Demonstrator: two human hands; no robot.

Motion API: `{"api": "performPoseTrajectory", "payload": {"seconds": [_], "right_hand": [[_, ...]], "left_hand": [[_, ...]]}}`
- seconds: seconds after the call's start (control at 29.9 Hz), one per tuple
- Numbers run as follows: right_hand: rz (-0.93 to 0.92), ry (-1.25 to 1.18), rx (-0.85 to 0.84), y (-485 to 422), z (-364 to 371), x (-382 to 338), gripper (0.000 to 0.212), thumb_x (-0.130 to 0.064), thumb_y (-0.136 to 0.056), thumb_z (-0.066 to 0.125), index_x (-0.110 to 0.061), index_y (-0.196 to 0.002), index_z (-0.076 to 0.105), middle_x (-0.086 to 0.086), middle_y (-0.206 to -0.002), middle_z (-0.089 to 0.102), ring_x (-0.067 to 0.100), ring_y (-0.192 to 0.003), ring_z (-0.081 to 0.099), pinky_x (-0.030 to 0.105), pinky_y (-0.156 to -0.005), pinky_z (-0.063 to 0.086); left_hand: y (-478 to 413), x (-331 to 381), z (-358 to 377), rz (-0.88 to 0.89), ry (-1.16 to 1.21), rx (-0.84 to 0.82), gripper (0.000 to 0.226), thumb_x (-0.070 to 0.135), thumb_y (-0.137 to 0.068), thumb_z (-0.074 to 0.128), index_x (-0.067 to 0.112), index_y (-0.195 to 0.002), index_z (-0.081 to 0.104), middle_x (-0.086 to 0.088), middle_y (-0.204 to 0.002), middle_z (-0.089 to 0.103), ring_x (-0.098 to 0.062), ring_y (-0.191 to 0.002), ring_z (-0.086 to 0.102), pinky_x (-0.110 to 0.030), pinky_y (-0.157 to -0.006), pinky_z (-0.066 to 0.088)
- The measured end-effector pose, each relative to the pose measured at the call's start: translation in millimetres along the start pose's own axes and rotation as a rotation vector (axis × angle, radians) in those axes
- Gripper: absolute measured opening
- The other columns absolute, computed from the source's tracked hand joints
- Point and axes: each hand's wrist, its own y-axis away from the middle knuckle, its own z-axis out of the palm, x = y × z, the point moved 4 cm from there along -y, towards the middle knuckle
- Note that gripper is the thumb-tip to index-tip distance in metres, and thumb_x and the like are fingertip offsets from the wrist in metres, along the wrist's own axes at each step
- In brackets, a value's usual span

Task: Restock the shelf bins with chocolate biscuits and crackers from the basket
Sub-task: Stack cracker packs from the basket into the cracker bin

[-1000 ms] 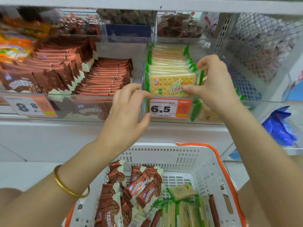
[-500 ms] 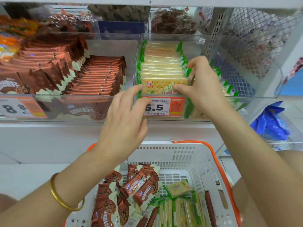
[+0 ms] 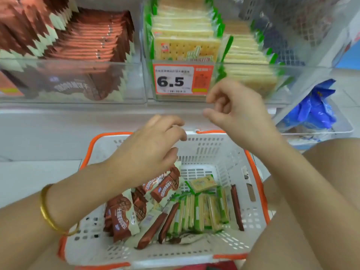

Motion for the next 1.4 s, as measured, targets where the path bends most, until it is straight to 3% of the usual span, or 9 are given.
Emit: {"api": "performPoseTrajectory", "payload": {"seconds": [0.13, 0.3, 0.5, 0.63, 0.7, 1.0, 1.14, 1.24, 1.4], "right_hand": [[0.184, 0.323, -0.901, 40, 121, 90, 0.024, -0.019, -0.088, 0.065, -0.014, -0.111, 0.059, 0.003, -0.110, 0.059, 0.019, -0.092, 0.054, 0.031, -0.082, 0.045], [0.169, 0.553, -1.261, 114, 189, 164, 0.048, 0.000, -0.091, 0.050, -0.011, -0.137, 0.044, 0.012, -0.140, 0.043, 0.028, -0.124, 0.045, 0.032, -0.095, 0.040], [0.037, 0.732, -1.189, 147, 223, 184, 0.063, 0.003, -0.088, 0.050, -0.021, -0.144, 0.035, 0.018, -0.145, 0.033, 0.036, -0.129, 0.036, 0.045, -0.099, 0.043], [0.405, 0.487, -0.926, 144, 238, 185, 0.010, -0.021, -0.089, 0.053, -0.013, -0.089, 0.058, 0.009, -0.096, 0.058, 0.026, -0.103, 0.047, 0.040, -0.087, 0.048], [0.509, 0.414, -0.864, 141, 242, 190, 0.026, -0.021, -0.089, 0.057, -0.015, -0.065, 0.047, 0.003, -0.070, 0.052, 0.022, -0.080, 0.054, 0.029, -0.063, 0.048], [0.522, 0.346, -0.844, 67, 191, 140, 0.028, 0.001, -0.086, 0.056, -0.009, -0.062, 0.043, 0.001, -0.066, 0.045, 0.010, -0.057, 0.044, 0.018, -0.047, 0.036], [0.661, -0.181, -0.641, 21, 132, 99, 0.017, 0.004, -0.085, 0.059, -0.007, -0.075, 0.052, 0.010, -0.077, 0.055, 0.022, -0.070, 0.058, 0.031, -0.070, 0.055], [0.837, -0.614, -0.526, 16, 104, 80, 0.019, 0.003, -0.086, 0.059, -0.013, -0.077, 0.052, 0.007, -0.075, 0.053, 0.015, -0.062, 0.057, 0.024, -0.062, 0.055], [0.971, -0.900, -0.442, 17, 82, 63, 0.016, -0.017, -0.090, 0.063, -0.011, -0.077, 0.055, 0.004, -0.069, 0.044, 0.016, -0.060, 0.057, 0.024, -0.055, 0.055]], "left_hand": [[20, 6, 60, 0.024, -0.114, -0.493, 0.036, 0.025, -0.095, 0.046, 0.019, -0.130, 0.051, 0.000, -0.151, 0.027, -0.019, -0.131, 0.028, -0.036, -0.106, 0.035], [25, 9, 81, 0.057, -0.166, -0.665, 0.038, 0.028, -0.098, 0.039, 0.021, -0.135, 0.044, 0.002, -0.155, 0.018, -0.017, -0.135, 0.021, -0.036, -0.108, 0.033], [15, 6, 83, 0.028, -0.143, -0.649, 0.038, 0.028, -0.097, 0.042, 0.021, -0.134, 0.046, 0.002, -0.153, 0.022, -0.018, -0.134, 0.024, -0.037, -0.106, 0.035], [13, 3, 84, -0.013, -0.132, -0.669, 0.039, 0.029, -0.098, 0.040, 0.023, -0.136, 0.043, 0.004, -0.154, 0.017, -0.016, -0.135, 0.019, -0.035, -0.106, 0.034], [12, 1, 85, -0.029, -0.122, -0.671, 0.038, 0.028, -0.098, 0.040, 0.023, -0.136, 0.043, 0.005, -0.154, 0.016, -0.015, -0.135, 0.018, -0.034, -0.106, 0.034], [12, -6, 82, -0.096, -0.063, -0.691, 0.042, 0.032, -0.095, 0.048, 0.022, -0.135, 0.043, 0.003, -0.145, 0.032, -0.016, -0.129, 0.032, -0.038, -0.101, 0.039], [12, -11, 78, -0.257, 0.085, -0.718, 0.068, 0.052, -0.085, 0.059, 0.019, -0.139, 0.033, 0.000, -0.137, 0.038, -0.016, -0.125, 0.036, -0.038, -0.103, 0.039], [8, -9, 67, -0.357, 0.194, -0.671, 0.083, 0.053, -0.078, 0.068, 0.020, -0.141, 0.026, 0.002, -0.135, 0.032, -0.013, -0.118, 0.041, -0.030, -0.096, 0.041], [-6, -19, 27, -0.452, 0.335, -0.437, 0.033, 0.019, -0.085, 0.063, 0.021, -0.117, 0.053, -0.003, -0.112, 0.057, -0.016, -0.087, 0.060, -0.031, -0.075, 0.051]]}}
